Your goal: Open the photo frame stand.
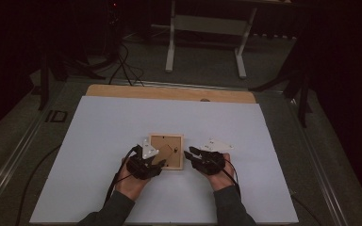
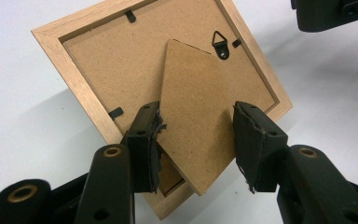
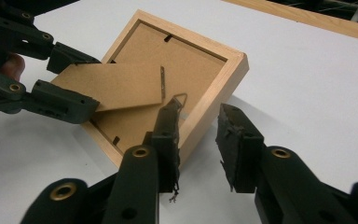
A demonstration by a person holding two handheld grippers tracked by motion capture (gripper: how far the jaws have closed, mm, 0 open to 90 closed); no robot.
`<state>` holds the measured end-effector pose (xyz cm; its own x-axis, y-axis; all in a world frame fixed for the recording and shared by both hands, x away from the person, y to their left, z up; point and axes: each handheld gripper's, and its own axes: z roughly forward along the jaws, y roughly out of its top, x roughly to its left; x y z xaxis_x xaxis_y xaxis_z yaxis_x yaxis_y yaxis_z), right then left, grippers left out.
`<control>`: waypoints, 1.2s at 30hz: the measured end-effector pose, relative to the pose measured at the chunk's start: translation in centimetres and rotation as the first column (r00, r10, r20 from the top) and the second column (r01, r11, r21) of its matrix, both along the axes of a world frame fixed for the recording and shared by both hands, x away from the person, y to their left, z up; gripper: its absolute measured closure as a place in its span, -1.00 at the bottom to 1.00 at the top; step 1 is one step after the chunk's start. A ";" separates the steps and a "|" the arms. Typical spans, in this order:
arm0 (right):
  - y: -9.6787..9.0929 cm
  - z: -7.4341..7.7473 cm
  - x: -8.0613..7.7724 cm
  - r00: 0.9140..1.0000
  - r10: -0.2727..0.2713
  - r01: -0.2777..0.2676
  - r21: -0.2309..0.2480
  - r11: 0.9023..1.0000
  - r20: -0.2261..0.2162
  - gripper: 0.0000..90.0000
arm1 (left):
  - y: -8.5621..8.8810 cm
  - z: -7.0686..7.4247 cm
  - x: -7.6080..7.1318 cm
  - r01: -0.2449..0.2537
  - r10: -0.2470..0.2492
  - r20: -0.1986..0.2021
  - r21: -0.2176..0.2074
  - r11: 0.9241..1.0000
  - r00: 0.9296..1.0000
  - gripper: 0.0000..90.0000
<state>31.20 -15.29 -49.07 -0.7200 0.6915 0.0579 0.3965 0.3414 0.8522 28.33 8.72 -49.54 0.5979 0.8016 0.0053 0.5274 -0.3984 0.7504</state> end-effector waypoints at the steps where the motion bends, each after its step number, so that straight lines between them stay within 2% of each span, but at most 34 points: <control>1: 0.0 0.0 0.0 1.000 0.001 -0.001 0.000 1.000 -0.001 0.49 | 0.0 0.0 -0.1 0.001 -0.001 0.007 0.008 1.000 1.000 0.20; 12: 0.0 0.8 0.3 1.000 -0.001 0.001 0.002 1.000 0.011 0.46 | -0.3 -0.2 -0.8 0.019 -0.022 0.067 0.049 0.999 0.997 0.20; 23: 0.2 2.0 2.0 1.000 -0.002 0.002 0.012 1.000 0.010 0.35 | -0.4 -0.3 -1.2 0.026 -0.033 0.098 0.073 0.997 0.995 0.20; 28: 0.3 2.0 2.5 1.000 -0.006 0.007 0.039 0.999 -0.006 0.28 | -0.4 -0.4 -1.3 0.027 -0.035 0.106 0.079 0.997 0.994 0.19; 33: 0.2 1.7 3.5 0.998 -0.013 0.017 0.065 0.998 -0.062 0.10 | -0.5 -0.5 -1.5 0.032 -0.043 0.125 0.094 0.995 0.991 0.19; 36: 0.3 1.7 3.9 0.997 -0.001 0.006 0.055 0.998 -0.082 0.04 | -0.5 -0.5 -1.6 0.032 -0.044 0.130 0.096 0.995 0.991 0.19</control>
